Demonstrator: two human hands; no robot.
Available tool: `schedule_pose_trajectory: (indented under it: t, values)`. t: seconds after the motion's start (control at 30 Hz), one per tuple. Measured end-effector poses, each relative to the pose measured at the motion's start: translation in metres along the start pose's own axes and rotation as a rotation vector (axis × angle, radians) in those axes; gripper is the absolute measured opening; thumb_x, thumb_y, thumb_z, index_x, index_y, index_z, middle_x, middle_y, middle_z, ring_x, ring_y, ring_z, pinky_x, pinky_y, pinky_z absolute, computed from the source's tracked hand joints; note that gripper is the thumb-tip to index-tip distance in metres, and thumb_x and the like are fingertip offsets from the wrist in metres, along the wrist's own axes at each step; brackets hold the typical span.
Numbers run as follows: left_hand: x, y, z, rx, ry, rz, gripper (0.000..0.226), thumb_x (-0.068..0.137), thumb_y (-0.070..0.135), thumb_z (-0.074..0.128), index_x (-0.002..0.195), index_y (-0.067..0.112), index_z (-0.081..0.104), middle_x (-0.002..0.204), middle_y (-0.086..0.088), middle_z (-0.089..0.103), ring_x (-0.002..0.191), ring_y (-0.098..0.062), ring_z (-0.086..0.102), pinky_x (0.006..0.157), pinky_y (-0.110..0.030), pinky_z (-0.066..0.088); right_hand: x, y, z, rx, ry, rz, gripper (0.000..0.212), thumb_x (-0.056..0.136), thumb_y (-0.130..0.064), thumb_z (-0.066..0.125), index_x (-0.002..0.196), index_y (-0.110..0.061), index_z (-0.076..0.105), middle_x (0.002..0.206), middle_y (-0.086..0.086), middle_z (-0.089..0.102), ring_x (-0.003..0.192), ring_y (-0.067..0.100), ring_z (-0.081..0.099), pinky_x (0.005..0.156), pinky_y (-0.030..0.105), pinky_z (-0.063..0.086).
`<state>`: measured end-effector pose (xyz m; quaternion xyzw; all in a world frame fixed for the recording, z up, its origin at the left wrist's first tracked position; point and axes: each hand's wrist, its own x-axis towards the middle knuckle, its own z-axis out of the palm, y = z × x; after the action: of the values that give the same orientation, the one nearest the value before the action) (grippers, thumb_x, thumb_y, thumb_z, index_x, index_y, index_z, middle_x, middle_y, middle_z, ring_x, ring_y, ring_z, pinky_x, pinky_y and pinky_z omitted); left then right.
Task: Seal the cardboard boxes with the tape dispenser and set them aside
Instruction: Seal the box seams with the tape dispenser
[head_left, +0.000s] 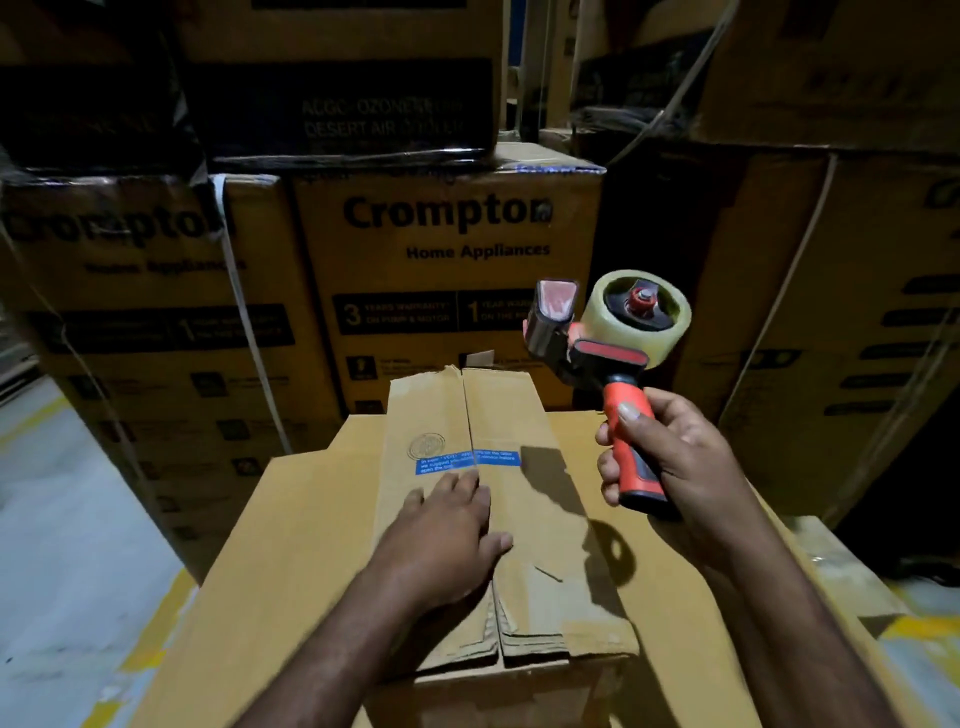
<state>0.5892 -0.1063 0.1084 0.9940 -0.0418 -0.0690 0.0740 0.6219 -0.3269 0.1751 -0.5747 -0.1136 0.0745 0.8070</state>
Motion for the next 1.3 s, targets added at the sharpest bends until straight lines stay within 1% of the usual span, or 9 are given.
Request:
schedule_pose_trajectory:
  t: [0.17, 0.27, 0.37, 0.47, 0.57, 0.7, 0.9, 1.1, 1.3]
  values:
    - [-0.002, -0.022, 0.022, 0.057, -0.031, 0.04, 0.068, 0.107, 0.057, 0.02, 0.163, 0.021, 0.006, 0.171, 0.002, -0.007, 0.157, -0.018, -0.009, 0.126, -0.052, 0.001, -0.031, 0.005, 0.025, 0.191, -0.045, 0.017, 0.04, 0.09, -0.017, 0.057, 0.129, -0.018, 0.05, 0.087, 0.017, 0.061, 0.058, 0.024, 0.056, 0.043, 0.031, 0.048]
    - [0.007, -0.032, 0.013, -0.068, -0.057, 0.081, 0.066, 0.105, 0.057, 0.032, 0.161, 0.025, 0.021, 0.17, 0.003, 0.009, 0.157, -0.02, 0.007, 0.125, -0.051, 0.01, -0.042, 0.014, 0.037, 0.087, -0.03, 0.01, 0.039, 0.087, -0.017, 0.061, 0.125, -0.018, 0.049, 0.086, 0.018, 0.063, 0.058, 0.025, 0.059, 0.045, 0.031, 0.05]
    - [0.015, -0.037, -0.008, -0.587, 0.016, -0.025, 0.036, 0.102, 0.043, 0.051, 0.13, 0.025, 0.065, 0.131, -0.001, 0.066, 0.118, -0.019, 0.06, 0.106, -0.041, 0.047, -0.047, 0.027, 0.047, -0.06, 0.011, -0.007, 0.037, 0.089, -0.019, 0.065, 0.122, -0.022, 0.048, 0.091, 0.02, 0.064, 0.061, 0.028, 0.06, 0.049, 0.035, 0.051]
    - [0.014, -0.035, -0.041, -1.472, 0.072, -0.278, 0.029, 0.104, 0.027, 0.05, 0.107, 0.004, 0.066, 0.096, -0.014, 0.067, 0.079, -0.02, 0.064, 0.072, -0.036, 0.054, -0.048, 0.044, 0.052, -0.266, 0.055, -0.039, 0.033, 0.096, -0.016, 0.063, 0.121, -0.03, 0.047, 0.1, 0.022, 0.061, 0.064, 0.03, 0.063, 0.055, 0.043, 0.055]
    - [0.013, -0.04, -0.066, -1.903, -0.084, -0.337, 0.053, 0.107, 0.045, 0.041, 0.118, -0.004, 0.059, 0.113, -0.026, 0.069, 0.105, -0.042, 0.069, 0.086, -0.053, 0.059, -0.046, 0.059, 0.053, -0.587, 0.116, -0.067, 0.04, 0.094, -0.029, 0.066, 0.127, -0.037, 0.044, 0.109, 0.01, 0.058, 0.074, 0.028, 0.069, 0.058, 0.04, 0.06]
    - [0.015, -0.048, -0.075, -1.997, -0.196, -0.335, 0.082, 0.098, 0.069, 0.038, 0.126, -0.005, 0.059, 0.124, -0.034, 0.064, 0.122, -0.054, 0.057, 0.103, -0.069, 0.044, -0.048, 0.066, 0.056, -1.002, 0.131, -0.179, 0.056, 0.093, -0.043, 0.063, 0.141, -0.034, 0.035, 0.114, -0.002, 0.059, 0.082, 0.018, 0.066, 0.059, 0.023, 0.053]
    - [0.017, -0.05, -0.069, -2.032, -0.305, -0.386, 0.089, 0.089, 0.079, 0.045, 0.128, 0.001, 0.06, 0.117, -0.029, 0.07, 0.113, -0.048, 0.065, 0.099, -0.066, 0.048, -0.051, 0.062, 0.06, -1.148, 0.104, -0.321, 0.065, 0.093, -0.043, 0.063, 0.148, -0.028, 0.033, 0.138, -0.003, 0.053, 0.114, 0.02, 0.057, 0.082, 0.027, 0.052]
    - [0.017, -0.029, -0.077, -2.201, -0.152, -0.474, 0.055, 0.089, 0.042, 0.075, 0.113, -0.005, 0.057, 0.099, -0.027, 0.074, 0.083, -0.041, 0.075, 0.07, -0.057, 0.059, -0.045, 0.067, 0.047, -1.143, 0.099, -0.372, 0.065, 0.092, -0.041, 0.066, 0.147, -0.026, 0.037, 0.141, -0.002, 0.052, 0.117, 0.019, 0.057, 0.084, 0.03, 0.054]
    - [0.033, -0.021, -0.074, -2.057, -0.109, -0.52, 0.021, 0.098, 0.013, 0.057, 0.102, -0.007, 0.065, 0.093, -0.024, 0.075, 0.075, -0.035, 0.076, 0.065, -0.047, 0.062, -0.036, 0.074, 0.033, -1.127, 0.094, -0.39, 0.065, 0.09, -0.04, 0.068, 0.147, -0.025, 0.04, 0.141, -0.002, 0.053, 0.117, 0.023, 0.058, 0.083, 0.03, 0.054]
